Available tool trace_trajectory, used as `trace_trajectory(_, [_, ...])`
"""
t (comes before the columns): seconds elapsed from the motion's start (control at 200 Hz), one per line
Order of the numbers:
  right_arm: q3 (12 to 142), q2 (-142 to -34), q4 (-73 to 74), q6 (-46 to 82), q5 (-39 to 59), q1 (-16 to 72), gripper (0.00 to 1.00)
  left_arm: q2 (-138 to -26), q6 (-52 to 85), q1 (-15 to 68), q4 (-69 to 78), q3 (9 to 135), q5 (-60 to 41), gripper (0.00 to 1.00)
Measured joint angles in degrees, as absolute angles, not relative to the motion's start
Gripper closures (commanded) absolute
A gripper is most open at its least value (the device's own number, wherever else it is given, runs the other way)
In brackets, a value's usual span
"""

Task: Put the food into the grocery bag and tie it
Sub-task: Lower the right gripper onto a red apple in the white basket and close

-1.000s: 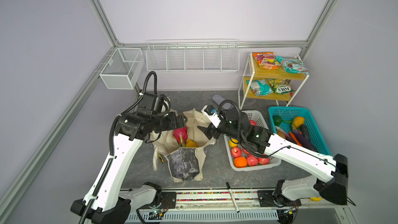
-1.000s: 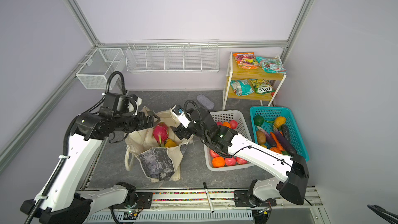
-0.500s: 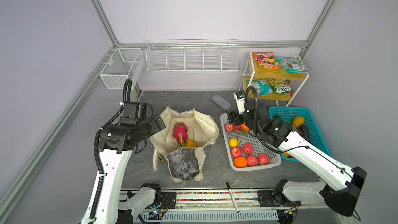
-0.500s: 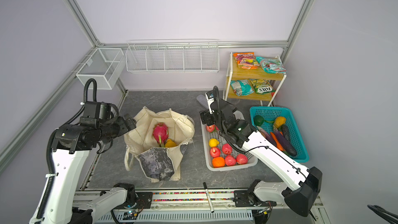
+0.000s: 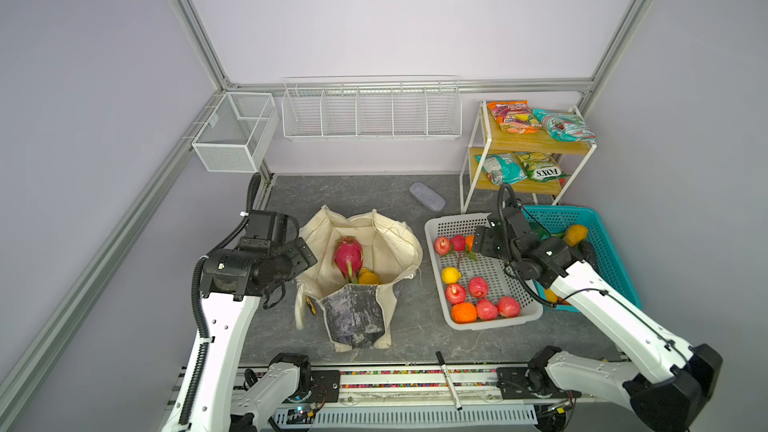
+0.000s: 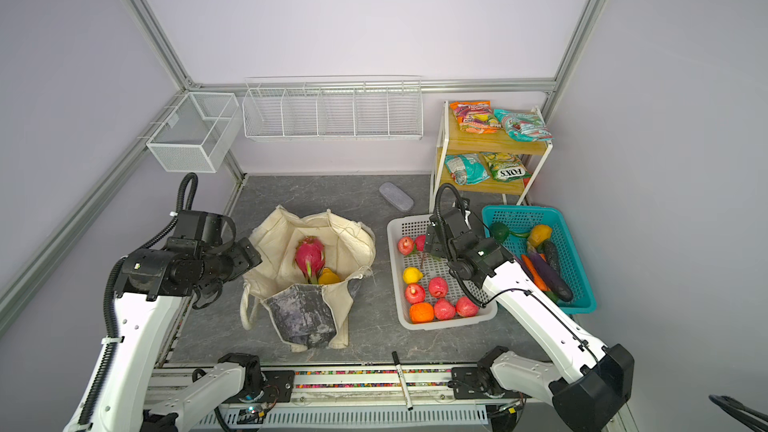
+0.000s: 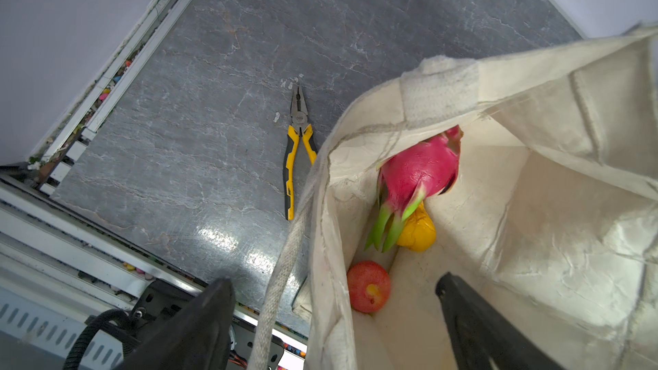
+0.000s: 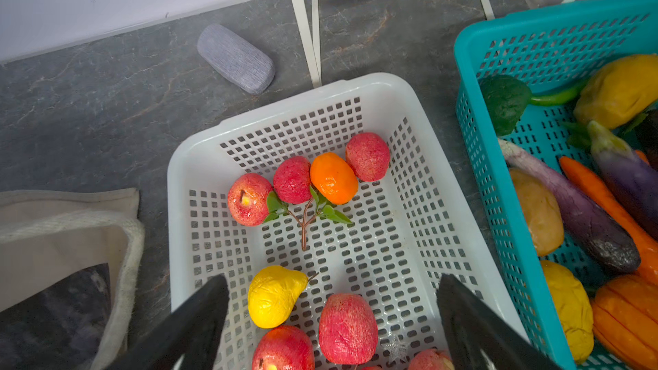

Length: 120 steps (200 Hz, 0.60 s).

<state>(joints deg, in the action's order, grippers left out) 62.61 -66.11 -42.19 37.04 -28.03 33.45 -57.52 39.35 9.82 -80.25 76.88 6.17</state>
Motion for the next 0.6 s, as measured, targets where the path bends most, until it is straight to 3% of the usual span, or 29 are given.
trace_trajectory(0.36, [61.34, -68.03, -45.15, 43.11, -26.0, 32.75, 0.06, -57.04, 38.68, 7.81, -76.07, 68.49, 3.81, 0.59])
trace_trajectory(0.39, [61.12, -68.4, -45.5, 43.77, -25.5, 32.71, 0.06, -56.93, 38.81, 7.81, -75.81, 68.05, 3.55, 0.82])
trace_trajectory(0.455, [60.66, -69.56, -46.28, 45.54, -24.03, 32.71, 0.06, -56.84, 38.33, 7.77, -75.37, 67.46, 2.94, 0.96])
trace_trajectory(0.6, [58.96, -71.96, -48.51, 49.93, -20.43, 32.6, 0.04, -56.75, 37.85, 7.77, -74.83, 67.26, 2.46, 1.0])
